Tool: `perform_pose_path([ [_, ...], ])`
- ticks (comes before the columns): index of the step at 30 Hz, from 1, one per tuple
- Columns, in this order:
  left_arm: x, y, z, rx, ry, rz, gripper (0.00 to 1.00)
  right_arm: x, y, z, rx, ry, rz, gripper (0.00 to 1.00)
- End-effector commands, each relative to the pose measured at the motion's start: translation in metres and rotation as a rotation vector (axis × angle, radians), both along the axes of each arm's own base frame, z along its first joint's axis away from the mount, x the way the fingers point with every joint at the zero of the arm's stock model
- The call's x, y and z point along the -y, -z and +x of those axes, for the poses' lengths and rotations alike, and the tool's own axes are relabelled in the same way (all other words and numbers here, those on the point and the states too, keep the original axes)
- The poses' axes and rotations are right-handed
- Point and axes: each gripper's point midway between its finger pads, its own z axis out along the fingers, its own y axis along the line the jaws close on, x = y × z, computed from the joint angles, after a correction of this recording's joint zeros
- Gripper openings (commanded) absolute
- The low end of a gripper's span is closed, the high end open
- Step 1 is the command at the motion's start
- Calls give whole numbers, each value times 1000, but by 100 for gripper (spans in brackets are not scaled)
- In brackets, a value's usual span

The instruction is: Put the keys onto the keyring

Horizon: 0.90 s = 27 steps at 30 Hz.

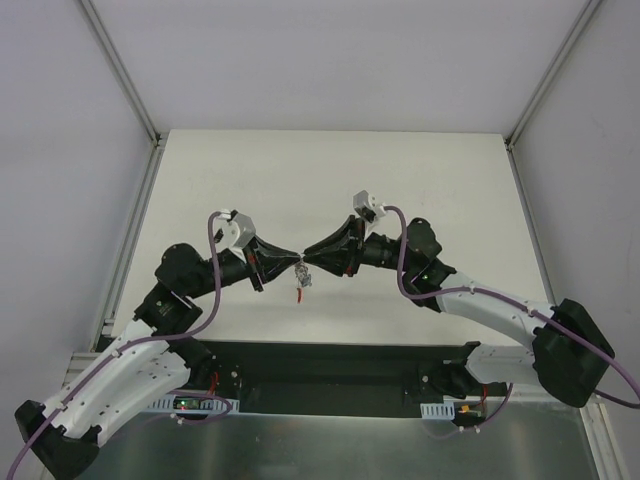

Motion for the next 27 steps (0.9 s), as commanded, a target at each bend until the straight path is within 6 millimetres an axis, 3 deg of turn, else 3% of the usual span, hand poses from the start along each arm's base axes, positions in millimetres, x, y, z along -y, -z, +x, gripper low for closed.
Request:
perform_pose_path([
  [1,-2,-8,-11,36,64,139,0,10,-15,0,36,13,-26,31],
  [3,1,-10,-13,22,99,175,0,14,-11,4,85,40,-83,38],
  [4,0,-1,-15,-8,114,218,0,20,2,4,50,56,-159,40],
  [9,2,7,-13,-96,160,339,0,36,1,10,196,83,-268,45],
  [13,4,14,-16,-155,209,398,0,42,5,0,254,2,-337,46],
  [21,8,9,-21,-158,262,401,0,29,12,0,272,-96,-373,42],
  [27,9,7,-21,-139,275,400,0,19,4,-6,279,-149,-324,41],
])
